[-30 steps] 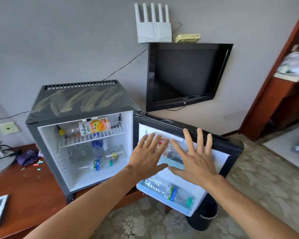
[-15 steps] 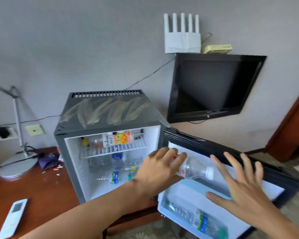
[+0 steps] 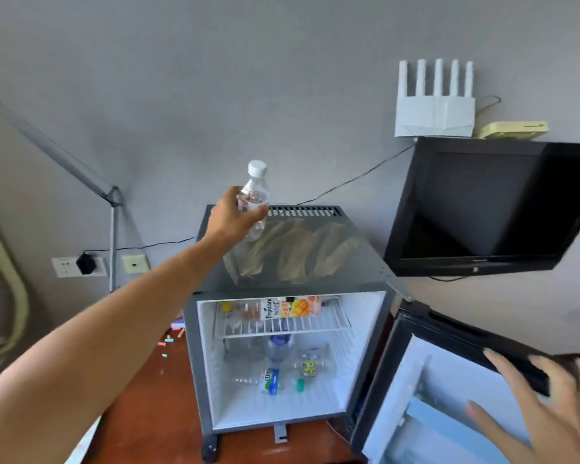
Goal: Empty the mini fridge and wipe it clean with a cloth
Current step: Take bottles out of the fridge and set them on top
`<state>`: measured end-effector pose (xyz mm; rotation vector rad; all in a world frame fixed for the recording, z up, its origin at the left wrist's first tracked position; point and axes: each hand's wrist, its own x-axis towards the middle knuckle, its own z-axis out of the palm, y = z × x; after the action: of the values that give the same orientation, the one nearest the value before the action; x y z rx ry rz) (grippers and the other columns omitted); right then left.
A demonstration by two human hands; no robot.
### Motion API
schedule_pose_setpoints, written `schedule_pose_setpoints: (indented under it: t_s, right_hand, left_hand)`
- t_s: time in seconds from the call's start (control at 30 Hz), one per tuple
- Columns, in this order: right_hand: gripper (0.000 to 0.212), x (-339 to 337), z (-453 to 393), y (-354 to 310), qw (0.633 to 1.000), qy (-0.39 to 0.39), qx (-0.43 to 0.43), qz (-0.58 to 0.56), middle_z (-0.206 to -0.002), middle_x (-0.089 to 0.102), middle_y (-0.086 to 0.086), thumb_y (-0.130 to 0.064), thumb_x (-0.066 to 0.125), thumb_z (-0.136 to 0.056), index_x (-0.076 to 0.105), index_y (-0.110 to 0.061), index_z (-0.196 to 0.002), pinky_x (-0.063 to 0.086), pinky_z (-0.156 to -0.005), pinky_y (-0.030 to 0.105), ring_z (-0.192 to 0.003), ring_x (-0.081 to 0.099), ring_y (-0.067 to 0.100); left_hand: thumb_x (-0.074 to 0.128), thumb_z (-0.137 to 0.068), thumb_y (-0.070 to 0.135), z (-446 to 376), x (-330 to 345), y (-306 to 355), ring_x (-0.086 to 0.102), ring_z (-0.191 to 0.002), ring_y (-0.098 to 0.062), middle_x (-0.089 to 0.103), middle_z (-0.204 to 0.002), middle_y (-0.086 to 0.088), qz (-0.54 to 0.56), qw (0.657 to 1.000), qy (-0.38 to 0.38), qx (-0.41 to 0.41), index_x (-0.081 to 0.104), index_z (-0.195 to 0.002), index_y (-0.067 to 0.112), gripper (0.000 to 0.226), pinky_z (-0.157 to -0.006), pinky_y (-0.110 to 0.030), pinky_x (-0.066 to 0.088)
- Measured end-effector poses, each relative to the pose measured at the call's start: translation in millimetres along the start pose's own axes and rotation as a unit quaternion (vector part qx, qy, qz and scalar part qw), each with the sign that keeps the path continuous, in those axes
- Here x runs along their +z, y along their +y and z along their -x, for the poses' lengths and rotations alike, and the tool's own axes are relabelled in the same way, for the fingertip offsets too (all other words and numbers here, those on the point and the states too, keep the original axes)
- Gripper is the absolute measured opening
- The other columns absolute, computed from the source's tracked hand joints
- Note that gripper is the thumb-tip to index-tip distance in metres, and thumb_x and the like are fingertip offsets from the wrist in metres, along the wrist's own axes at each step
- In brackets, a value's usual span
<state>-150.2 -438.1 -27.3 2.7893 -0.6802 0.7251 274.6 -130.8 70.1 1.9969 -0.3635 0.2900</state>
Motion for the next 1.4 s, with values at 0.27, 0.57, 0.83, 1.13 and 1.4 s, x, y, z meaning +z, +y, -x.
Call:
schedule_pose_setpoints:
  t_s: [0.27, 0.57, 0.83, 1.13, 1.4]
  right_hand:
    - [0.076, -2, -73, -118, 0.994, -0.027, -0.089, -0.048, -0.154, 0.041, 0.011, -0.073, 0.041, -0.09, 0.04, -0.033, -0.154, 0.012, -0.116, 0.07, -0.148, 0.025, 0.043]
    - [0.077, 23, -148, -208, 0.979, -0.046, -0.167, -0.109, -0.165, 0.025, 0.002, -0.074, 0.032, -0.09, 0.02, -0.041, -0.158, 0.004, -0.118, 0.068, -0.153, 0.014, 0.036]
    - [0.02, 49, -74, -225, 0.879, 0.156, -0.275, -0.358, -0.098, 0.066, 0.004, -0.022, 0.061, -0.092, 0.072, -0.009, -0.103, 0.051, -0.083, 0.042, -0.091, 0.062, 0.026]
    - [0.075, 143, -117, -264, 0.952, -0.082, -0.249, -0.156, -0.12, 0.062, 0.012, -0.036, 0.077, -0.063, 0.061, -0.02, -0.134, 0.043, -0.103, 0.057, -0.116, 0.053, 0.039]
    - [0.033, 130, -153, -295, 0.956, -0.187, -0.205, -0.097, -0.124, 0.064, 0.009, -0.007, 0.061, -0.092, 0.061, -0.018, -0.124, 0.042, -0.089, 0.039, -0.119, 0.058, 0.036]
  left_hand:
    - [0.083, -0.067, 0.063, -56, 22, -23, 0.071, -0.102, -0.026, 0.072, -0.118, -0.004, 0.022, 0.999, -0.001, -0.044, 0.053, -0.129, 0.026, 0.078, -0.094, -0.051, 0.058]
    - [0.087, -0.08, 0.04, -39, 12, -14, 0.061, -0.123, -0.025, 0.06, -0.133, -0.008, 0.052, 0.992, -0.07, -0.094, 0.033, -0.151, 0.013, 0.093, -0.103, -0.042, 0.051]
    - [0.065, -0.092, 0.04, 106, -14, -6, 0.055, -0.118, -0.03, 0.058, -0.127, -0.013, -0.133, 0.967, 0.091, 0.198, 0.051, -0.136, 0.005, 0.058, -0.101, -0.046, 0.047]
    - [0.064, -0.084, 0.041, 226, 23, -78, 0.061, -0.12, -0.035, 0.065, -0.124, -0.01, -0.355, 0.877, -0.041, 0.32, 0.066, -0.126, 0.006, 0.055, -0.1, -0.046, 0.048]
    - [0.059, -0.08, 0.063, 221, 34, -103, 0.045, -0.141, -0.041, 0.052, -0.15, -0.017, -0.442, 0.879, -0.088, 0.153, 0.052, -0.148, 0.011, 0.085, -0.116, -0.057, 0.037]
